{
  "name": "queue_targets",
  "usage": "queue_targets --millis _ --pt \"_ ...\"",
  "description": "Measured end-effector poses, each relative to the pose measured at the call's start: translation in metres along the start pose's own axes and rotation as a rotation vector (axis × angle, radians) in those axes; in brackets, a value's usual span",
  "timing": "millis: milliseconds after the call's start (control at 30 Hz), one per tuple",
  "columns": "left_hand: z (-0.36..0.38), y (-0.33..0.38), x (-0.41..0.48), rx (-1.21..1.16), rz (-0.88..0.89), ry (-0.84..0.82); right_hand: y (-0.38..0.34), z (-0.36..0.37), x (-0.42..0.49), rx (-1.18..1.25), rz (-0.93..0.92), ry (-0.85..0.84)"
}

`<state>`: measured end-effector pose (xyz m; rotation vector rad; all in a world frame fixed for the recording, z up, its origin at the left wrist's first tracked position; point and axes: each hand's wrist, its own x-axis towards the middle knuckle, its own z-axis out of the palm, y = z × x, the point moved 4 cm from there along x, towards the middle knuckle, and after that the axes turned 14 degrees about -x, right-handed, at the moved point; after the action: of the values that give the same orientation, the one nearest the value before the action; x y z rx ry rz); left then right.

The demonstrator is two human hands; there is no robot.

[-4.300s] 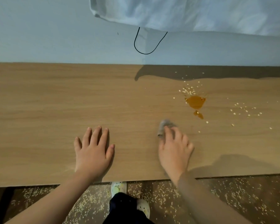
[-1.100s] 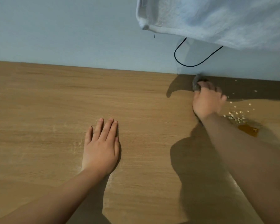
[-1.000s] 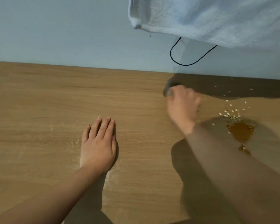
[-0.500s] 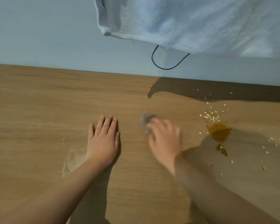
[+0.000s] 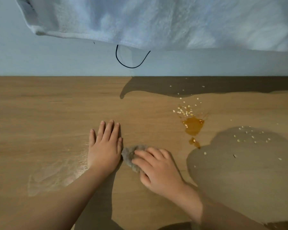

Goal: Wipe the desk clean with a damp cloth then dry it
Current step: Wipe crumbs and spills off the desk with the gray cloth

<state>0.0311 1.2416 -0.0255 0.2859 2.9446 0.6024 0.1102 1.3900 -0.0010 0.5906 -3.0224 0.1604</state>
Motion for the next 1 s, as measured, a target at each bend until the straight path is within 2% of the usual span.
queue_targets --millis 67,100,200,267,333,433,500,533,633,700,800,867,900,933,1000 --pt "0.001 0.002 -0.001 0.015 -0.002 0.006 0.02 0.002 -0.003 -0.058 -0.116 -0.013" --pt "0.001 0.002 -0.001 0.017 -0.001 0.017 0.037 0.002 0.004 -0.103 -0.092 -0.018" --pt "0.0 0.002 -0.002 0.028 0.001 0.039 0.093 -0.005 0.035 -0.156 0.255 -0.04" --pt "0.0 0.003 -0.003 0.014 -0.004 0.044 0.094 -0.005 0.035 -0.122 0.39 -0.044" --pt "0.0 0.005 -0.004 0.009 -0.009 0.041 0.062 -0.005 0.015 -0.093 0.326 -0.022" --pt "0.002 0.005 -0.009 0.006 0.002 0.038 0.008 -0.002 -0.032 -0.014 0.029 -0.045" --pt "0.005 0.009 -0.019 0.01 0.023 0.022 0.024 -0.001 -0.037 -0.084 -0.038 -0.078" --pt "0.007 0.012 -0.025 0.018 0.037 0.002 0.042 -0.002 -0.031 -0.122 0.034 -0.083" --pt "0.01 0.02 -0.037 0.06 0.05 -0.061 0.098 -0.009 -0.023 -0.162 0.454 -0.074" --pt "0.011 0.021 -0.039 0.077 0.044 -0.105 0.088 -0.011 -0.033 -0.148 0.546 -0.078" --pt "0.011 0.026 -0.044 0.082 0.078 -0.122 0.03 -0.006 -0.062 -0.126 0.29 -0.008" --pt "0.013 0.03 -0.05 0.08 0.097 -0.132 0.024 -0.004 -0.084 -0.141 0.171 0.054" --pt "0.014 0.031 -0.051 0.079 0.096 -0.132 0.036 -0.005 -0.09 -0.171 0.215 0.07" --pt "0.015 0.032 -0.051 0.082 0.092 -0.132 0.053 -0.007 -0.094 -0.186 0.344 0.081" --pt "0.015 0.033 -0.049 0.081 0.082 -0.127 0.085 -0.013 -0.099 -0.112 0.743 0.093"
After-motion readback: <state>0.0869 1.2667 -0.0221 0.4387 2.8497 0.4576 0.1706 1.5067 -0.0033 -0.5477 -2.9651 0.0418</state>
